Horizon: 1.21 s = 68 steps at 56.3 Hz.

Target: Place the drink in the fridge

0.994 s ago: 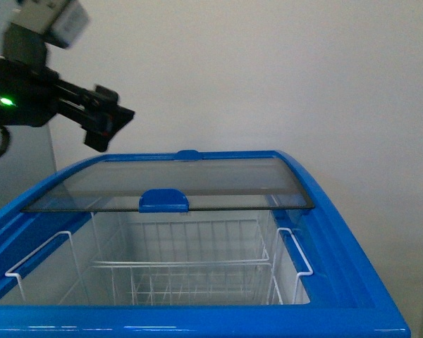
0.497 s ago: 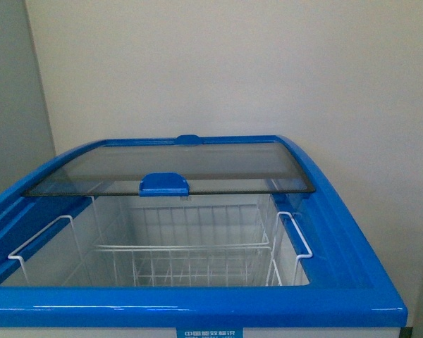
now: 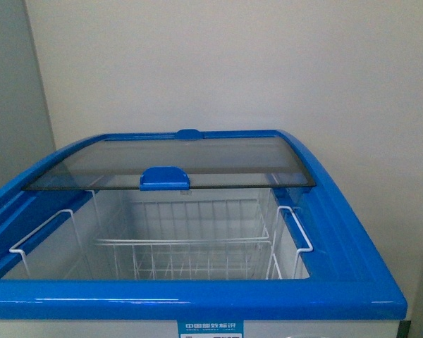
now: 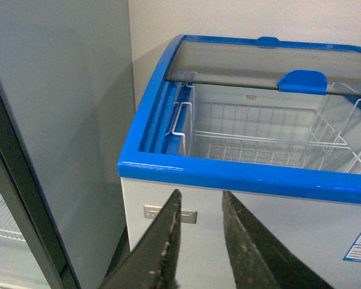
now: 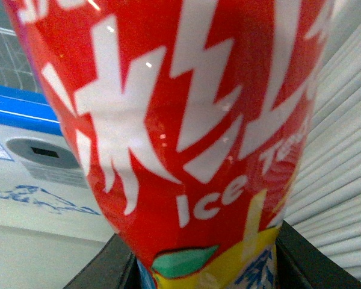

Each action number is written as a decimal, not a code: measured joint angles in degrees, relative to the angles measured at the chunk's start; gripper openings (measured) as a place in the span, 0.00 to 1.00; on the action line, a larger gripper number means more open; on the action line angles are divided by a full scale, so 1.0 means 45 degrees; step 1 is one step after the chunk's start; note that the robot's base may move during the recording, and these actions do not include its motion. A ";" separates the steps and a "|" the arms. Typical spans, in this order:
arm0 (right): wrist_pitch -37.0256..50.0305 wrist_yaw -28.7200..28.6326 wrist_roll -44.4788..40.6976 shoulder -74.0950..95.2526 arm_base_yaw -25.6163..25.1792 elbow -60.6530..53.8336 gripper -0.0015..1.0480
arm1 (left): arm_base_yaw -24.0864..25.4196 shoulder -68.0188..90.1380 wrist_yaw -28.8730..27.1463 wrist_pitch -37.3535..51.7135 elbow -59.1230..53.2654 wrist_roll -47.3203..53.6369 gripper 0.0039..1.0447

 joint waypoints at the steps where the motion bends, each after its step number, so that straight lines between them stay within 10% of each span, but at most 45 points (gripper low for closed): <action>1: 0.0223 0.0015 -0.0408 0.0345 0.0053 0.0136 0.39 | 0.0000 -0.0029 0.0000 0.0005 -0.0029 0.0015 0.17; 6: 0.1744 0.0408 -0.2293 0.2278 0.0792 0.1370 0.39 | 0.0000 -0.0141 0.0034 0.0024 -0.0131 0.0058 0.02; 25: 0.2030 0.0189 -1.0428 0.9185 0.5464 0.5493 0.39 | -0.0005 -0.0787 -0.0005 0.0107 -0.0782 0.0117 0.02; 68: 0.6494 0.1787 -1.2250 1.8608 0.6703 1.0142 0.39 | -0.0005 -0.0835 0.0005 0.0107 -0.0782 0.0121 0.02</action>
